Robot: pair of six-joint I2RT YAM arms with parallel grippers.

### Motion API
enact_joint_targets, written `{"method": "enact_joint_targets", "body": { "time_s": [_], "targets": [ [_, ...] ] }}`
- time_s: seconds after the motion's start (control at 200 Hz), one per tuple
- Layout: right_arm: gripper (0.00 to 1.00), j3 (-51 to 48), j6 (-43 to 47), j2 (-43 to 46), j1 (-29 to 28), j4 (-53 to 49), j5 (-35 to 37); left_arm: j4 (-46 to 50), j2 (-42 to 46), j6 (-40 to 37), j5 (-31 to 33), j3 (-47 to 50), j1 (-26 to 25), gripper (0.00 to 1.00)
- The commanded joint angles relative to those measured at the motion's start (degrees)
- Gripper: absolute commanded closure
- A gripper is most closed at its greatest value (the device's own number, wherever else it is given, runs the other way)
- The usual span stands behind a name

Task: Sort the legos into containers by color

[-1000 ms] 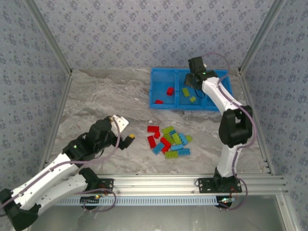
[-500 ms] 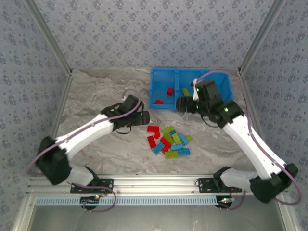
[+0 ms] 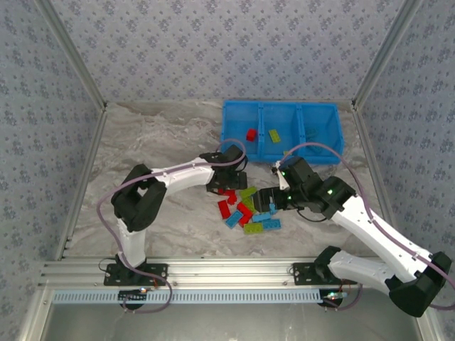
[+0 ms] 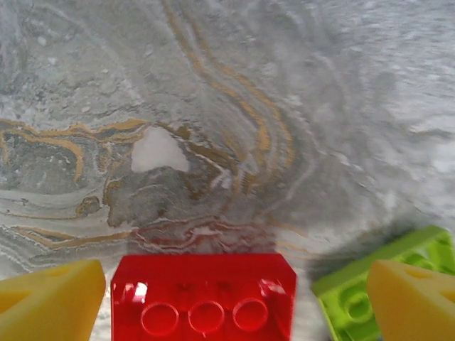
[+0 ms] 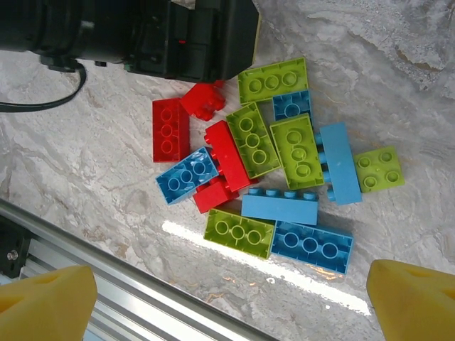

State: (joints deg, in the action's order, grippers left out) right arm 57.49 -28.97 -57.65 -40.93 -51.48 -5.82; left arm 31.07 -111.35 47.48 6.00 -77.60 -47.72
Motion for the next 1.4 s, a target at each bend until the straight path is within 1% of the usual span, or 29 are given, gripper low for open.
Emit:
{"method": "enact_joint_targets", "body": {
  "time_s": [0.0, 0.1, 0.285, 0.415, 0.56, 0.62, 0.685, 0.775, 0.844, 0.934, 0.984, 1.099, 1.179, 1.224, 1.269, 1.349, 1.394],
  "targets": [
    [0.00, 0.6, -1.2, -1.2, -0.2, -0.4, 0.9, -0.2, -1.8, 1.0, 1.6, -0.6, 0.5, 0.16],
    [0.00, 0.9, -1.5, -1.9, -0.2, -0.3, 1.5, -1.5, -2.7, 1.0, -0.6, 0.7, 0.9, 0.24],
    [0.00, 0.8, -2.3, -2.5, -0.4, 1.1, 0.6, -2.3, -1.8, 1.1, -1.0, 2.6, 0.8, 0.45],
    [0.00, 1.3, -3.0, -2.1, -0.5, 1.4, 0.4, -1.0, 3.0, 0.5, -0.2, 2.6, 0.7, 0.51],
    [0.00, 1.8, -3.7, -0.5, -0.5, 1.0, 2.9, 0.8, 10.8, -2.4, 4.0, -1.1, 0.2, 0.51],
    [0.00, 2.0, -3.8, -0.1, -0.5, 0.8, 3.8, 0.6, 11.5, -4.8, 6.1, -4.2, 0.2, 0.50],
    [0.00, 2.1, -3.9, 0.1, -0.5, 0.6, 4.8, 0.0, 10.1, -8.1, 9.4, -8.4, 0.4, 0.49],
    [0.00, 2.0, -4.3, 0.3, -0.5, 0.1, 5.4, -1.1, 4.7, -13.2, 13.7, -16.1, 1.1, 0.49],
    [0.00, 1.8, -4.7, 0.6, -0.5, -0.1, 5.6, -2.1, -1.0, -17.0, 15.5, -22.9, 2.2, 0.49],
    [0.00, 1.5, -5.3, 1.5, -0.6, -0.1, 5.9, -1.4, -9.4, -20.6, 15.4, -33.4, 3.6, 0.48],
    [0.00, 1.3, -5.6, 2.2, -0.6, -0.2, 6.3, -0.3, -13.9, -22.0, 15.5, -40.7, 4.3, 0.47],
    [0.00, 1.5, -6.0, 3.7, -0.6, -1.4, 7.0, 3.7, -23.4, -23.8, 15.3, -54.8, 5.2, 0.43],
    [0.00, 1.6, -6.3, 4.8, -0.6, -2.3, 7.5, 7.3, -28.3, -24.7, 15.4, -63.2, 5.4, 0.42],
    [0.00, 1.5, -6.6, 5.6, -0.6, -2.7, 7.8, 9.4, -30.0, -24.6, 15.1, -66.2, 5.6, 0.40],
    [0.00, 1.3, -6.6, 6.2, -0.6, -3.0, 7.9, 10.4, -30.9, -24.4, 14.4, -67.9, 5.7, 0.35],
    [0.00, 1.0, -6.7, 7.1, -0.6, -3.2, 8.2, 11.1, -30.6, -24.2, 13.9, -67.9, 5.7, 0.24],
    [0.00, 0.8, -6.6, 7.3, -0.6, -3.1, 8.1, 11.7, -30.1, -24.0, 13.7, -67.8, 5.7, 0.22]
  ]
}}
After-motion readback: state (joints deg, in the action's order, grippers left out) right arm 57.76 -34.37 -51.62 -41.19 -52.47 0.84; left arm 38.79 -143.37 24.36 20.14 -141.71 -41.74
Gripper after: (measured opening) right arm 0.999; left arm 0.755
